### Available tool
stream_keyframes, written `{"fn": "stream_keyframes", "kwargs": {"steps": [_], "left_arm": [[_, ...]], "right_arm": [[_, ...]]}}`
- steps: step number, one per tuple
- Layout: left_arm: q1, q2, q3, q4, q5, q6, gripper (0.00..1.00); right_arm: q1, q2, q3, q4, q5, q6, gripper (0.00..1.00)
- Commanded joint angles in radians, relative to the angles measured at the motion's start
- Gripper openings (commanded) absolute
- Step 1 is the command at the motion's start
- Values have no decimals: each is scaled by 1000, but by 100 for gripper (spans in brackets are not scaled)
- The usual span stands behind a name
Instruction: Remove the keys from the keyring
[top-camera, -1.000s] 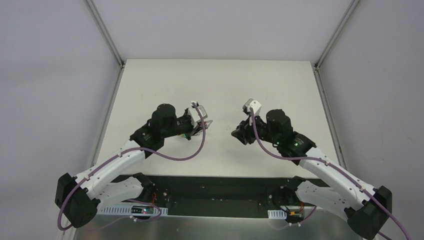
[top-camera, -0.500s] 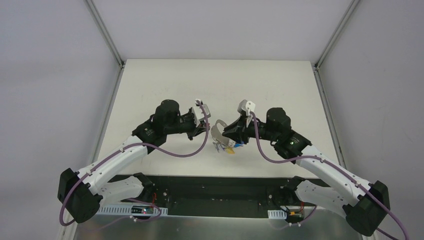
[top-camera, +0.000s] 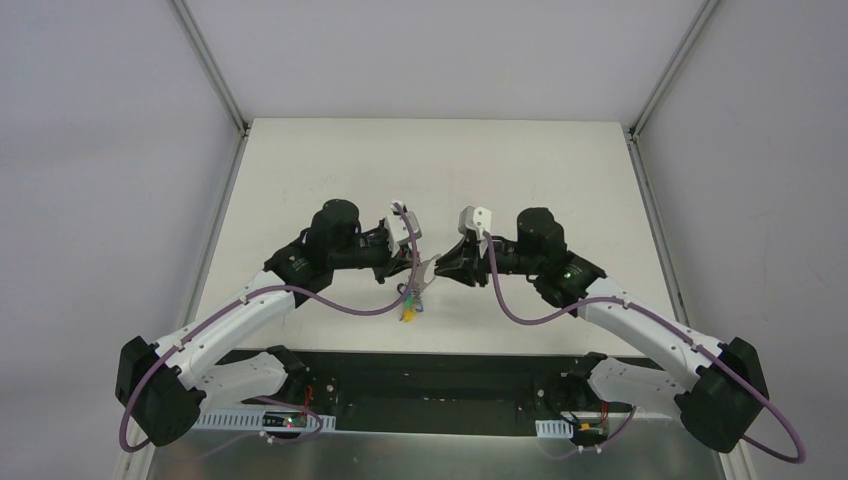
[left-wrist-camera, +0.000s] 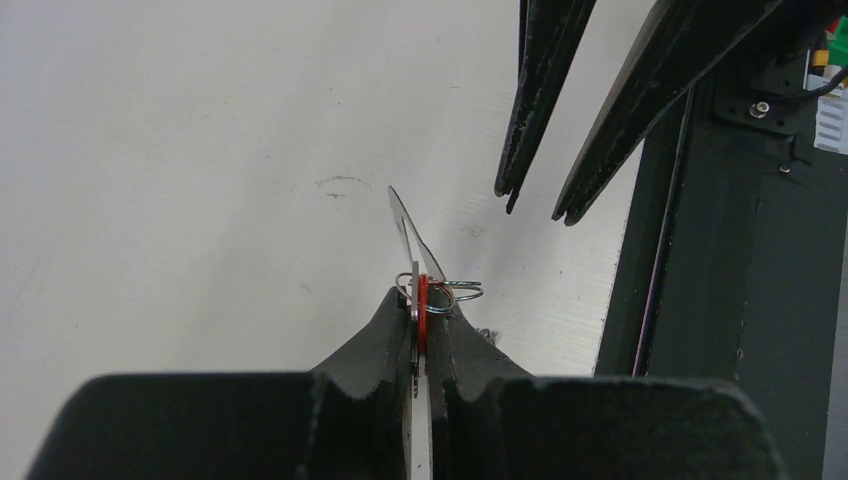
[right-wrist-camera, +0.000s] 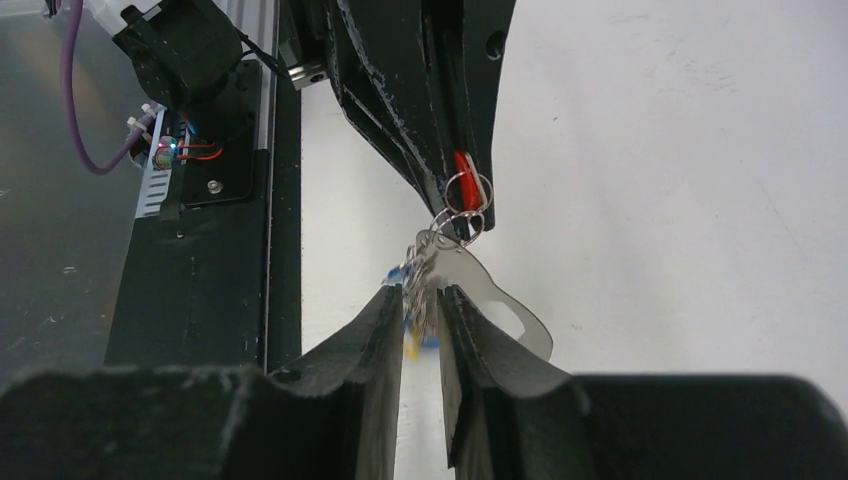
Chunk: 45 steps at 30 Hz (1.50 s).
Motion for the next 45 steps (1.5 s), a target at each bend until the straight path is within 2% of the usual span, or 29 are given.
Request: {"fn": "stream_keyframes", "kwargs": {"steps": [1,9,14,19,28,36,40,45], "left_arm": [[-6,-19,43,38,76,18,0],[-9,-31,45,13,86,86,0],[-23,5,168,-206,-116,225,0],[-69,32,234,-320,-331,397,0],[-142,60,287,-377,-642,747,0],[-144,64,341,-370,-632,995,0],[-144,65,352,-365,-571,1105,0],[-144,90,380,-341,-489,1137,0]], "right_arm": [[6,17,55,28,-58,-75,26],[4,59,108,-17,-4,-104,25],[-15,59,109,8,86,-62,25],[-48,54,75,104,135,13,26],[-136,68,104,142,10,89,27],[-163,140,142,216,-118,132,28],[-167,171,177,247,-159,159,28],[-179,198,230,252,-224,178,29]]}}
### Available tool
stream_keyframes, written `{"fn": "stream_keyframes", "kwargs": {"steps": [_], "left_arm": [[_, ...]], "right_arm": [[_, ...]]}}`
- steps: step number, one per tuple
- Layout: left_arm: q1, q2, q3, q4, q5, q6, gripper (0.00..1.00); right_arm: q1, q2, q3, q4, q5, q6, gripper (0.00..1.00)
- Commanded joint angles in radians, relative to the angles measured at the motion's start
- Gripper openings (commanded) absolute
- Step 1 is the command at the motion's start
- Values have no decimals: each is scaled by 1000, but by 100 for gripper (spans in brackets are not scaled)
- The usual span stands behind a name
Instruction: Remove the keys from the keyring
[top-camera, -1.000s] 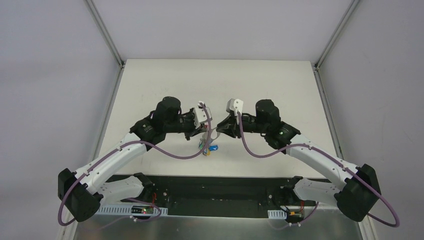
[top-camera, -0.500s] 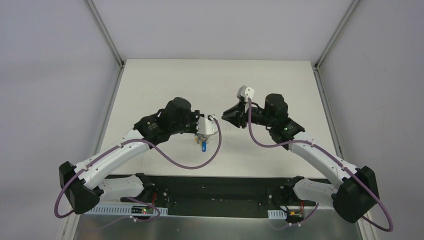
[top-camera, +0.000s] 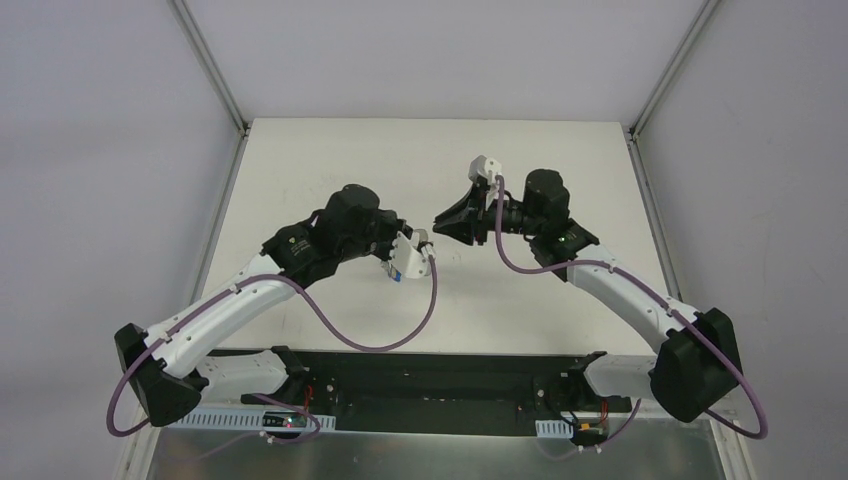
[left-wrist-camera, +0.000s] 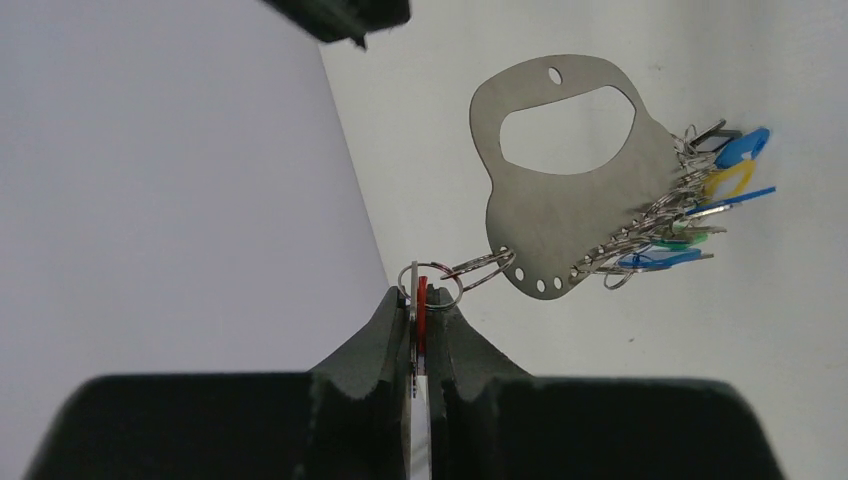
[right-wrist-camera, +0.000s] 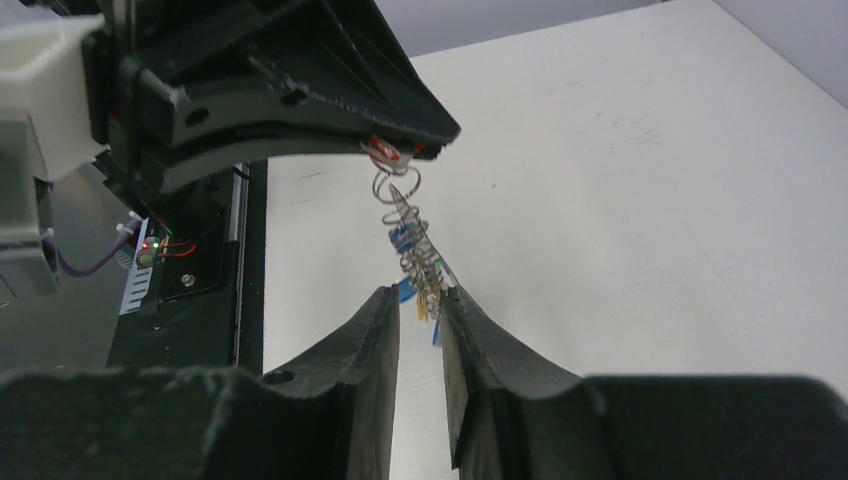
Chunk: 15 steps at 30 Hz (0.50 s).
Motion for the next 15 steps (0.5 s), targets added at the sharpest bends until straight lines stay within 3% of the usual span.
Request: {"fn": "stream_keyframes", "kwargs": {"steps": [1,6,15], "left_arm": [[-7,22,78,54,98,90,0],[-6,56,124,59,113,111,0],[-7,66,150,65,175,140,0]], "right_arm": [[-15,11,89,89,-116,37,29],[-19,8,83,95,-195,19,30],[-35,-4,54,123,-157,-23,28]]}}
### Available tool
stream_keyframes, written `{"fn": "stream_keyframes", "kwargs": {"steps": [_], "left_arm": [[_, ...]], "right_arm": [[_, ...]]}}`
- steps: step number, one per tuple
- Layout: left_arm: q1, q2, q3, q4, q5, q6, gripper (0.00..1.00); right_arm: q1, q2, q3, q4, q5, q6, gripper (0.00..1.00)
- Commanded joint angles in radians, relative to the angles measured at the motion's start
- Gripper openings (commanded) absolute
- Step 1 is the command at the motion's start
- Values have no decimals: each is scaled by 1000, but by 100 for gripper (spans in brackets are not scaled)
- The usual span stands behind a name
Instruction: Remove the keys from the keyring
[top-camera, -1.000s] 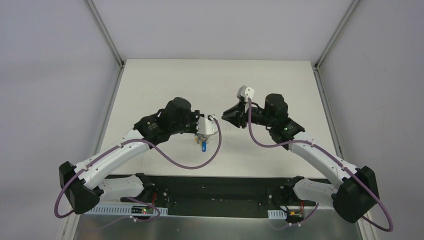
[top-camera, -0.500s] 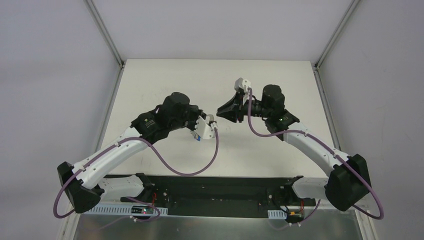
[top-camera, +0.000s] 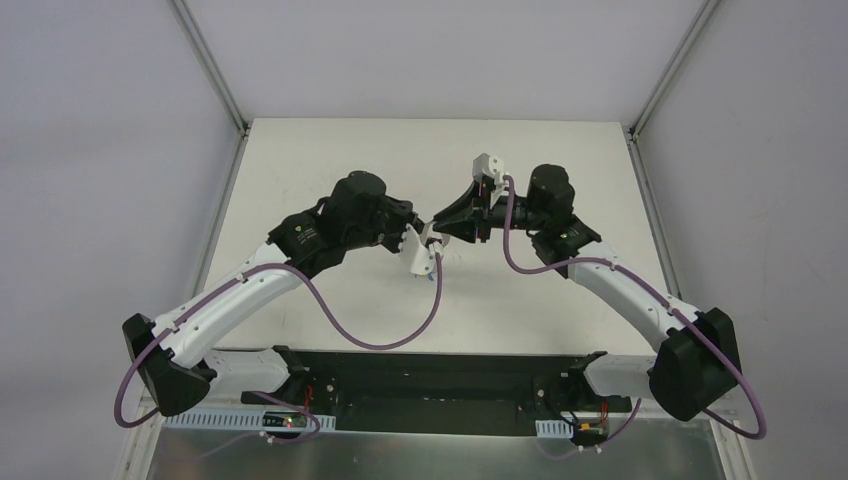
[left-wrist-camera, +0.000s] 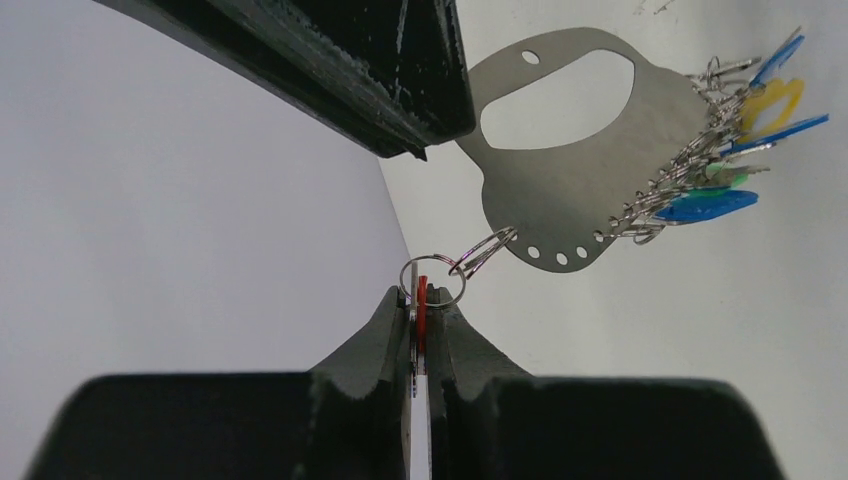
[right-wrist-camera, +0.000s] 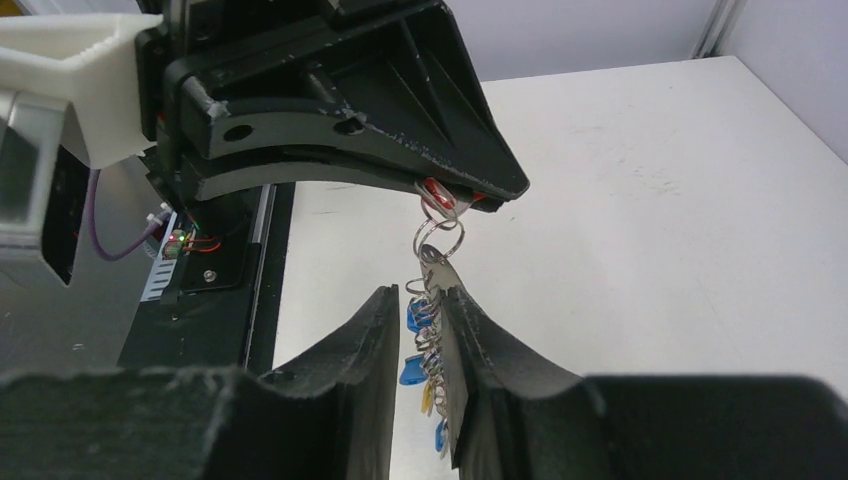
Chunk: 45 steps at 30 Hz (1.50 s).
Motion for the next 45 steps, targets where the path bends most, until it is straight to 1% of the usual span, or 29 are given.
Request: {"fn": "stream_keyframes", "kwargs": {"steps": [1,3,7,14,19,29,35,42,45], "left_arm": [[-6,-14,49,58,68,56,0],[-6,-16,51,59,76,61,0],[-6,-16,59,62,103,66,0],[-6,-13,62,72,136,65,0],[-6,-10,66,79,139,75,0],[-7,4,59,126,110,84,0],[-6,9,55,150,122,76,0],[-7,-12,26,191,183,29,0],[-6,-18,9,211,200,11,0]], "right_arm": [[-22,-16,16,69,-21,-18,28],[-35,-13,21,69,-4,-8,28],[-49,5,39,70,81,11,28],[-54,93,87,70,92,26,28],[-55,120,88,66,81,29,28],[-15,38,3,-1,7,0,27],[12,-16,-15,-11,-15,-1,27],[14,-25,-10,31,-26,4,26],[14,-18,-14,84,-42,34,26]]}}
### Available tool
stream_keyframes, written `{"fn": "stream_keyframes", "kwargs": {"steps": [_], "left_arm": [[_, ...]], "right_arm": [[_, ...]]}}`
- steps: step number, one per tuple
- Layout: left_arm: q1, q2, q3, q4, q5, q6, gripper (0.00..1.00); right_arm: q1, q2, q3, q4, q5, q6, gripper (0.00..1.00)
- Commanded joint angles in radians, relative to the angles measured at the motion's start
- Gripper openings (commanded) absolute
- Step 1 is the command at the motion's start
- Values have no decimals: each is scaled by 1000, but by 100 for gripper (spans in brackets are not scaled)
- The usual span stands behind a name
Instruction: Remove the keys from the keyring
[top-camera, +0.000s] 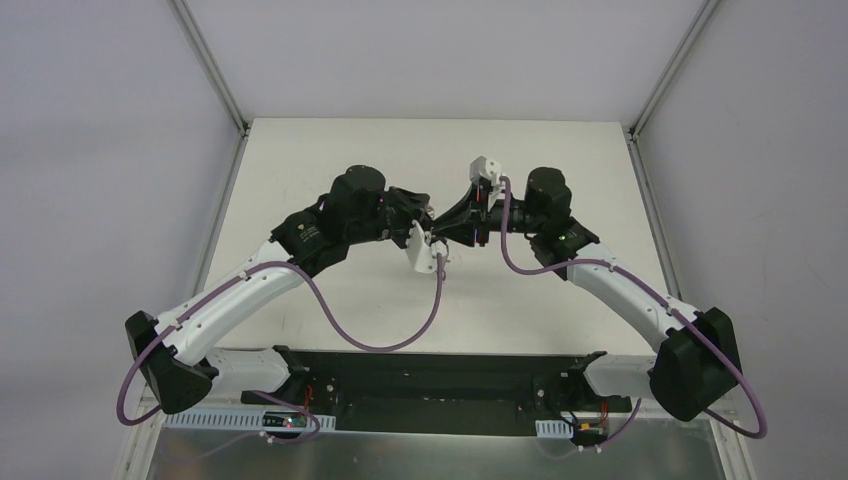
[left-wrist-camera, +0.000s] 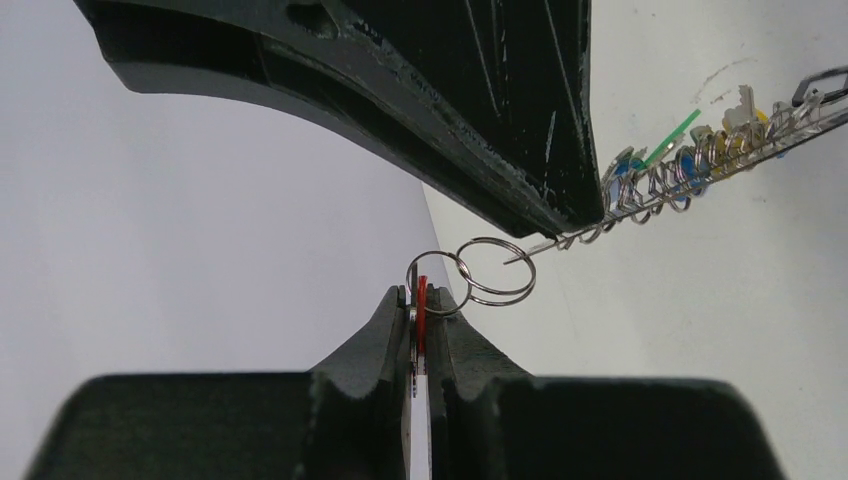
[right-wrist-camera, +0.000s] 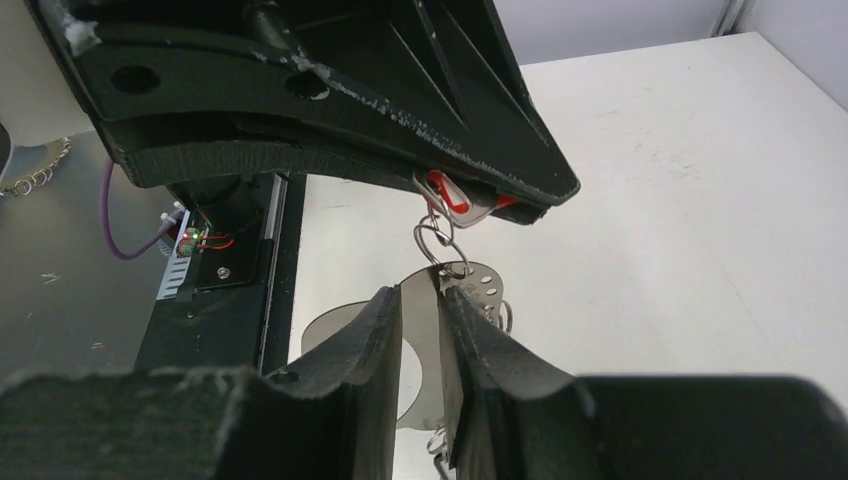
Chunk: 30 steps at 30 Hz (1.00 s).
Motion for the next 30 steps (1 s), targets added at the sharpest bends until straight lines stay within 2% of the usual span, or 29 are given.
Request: {"fn": "stream_keyframes", "kwargs": {"steps": [1,9,17,22,30], "left_arm": [[-7,-35,-8,103,74,-36,0],[-7,-44,-16,117,109,-52,0],[-6,-54,-23,137,115,-62,0],[-6,-58,-27,148,133,-70,0],[-6,-68,-41,158,140,-72,0]], "right_arm": [[3,-14,-4,132,-58,31,26],[7,3,-5,268,-80,115,26],[23,29,15,274,-98,136,25],[29,39,12,275,-44,138,33],[27,40,10,278,-24,145,33]]}}
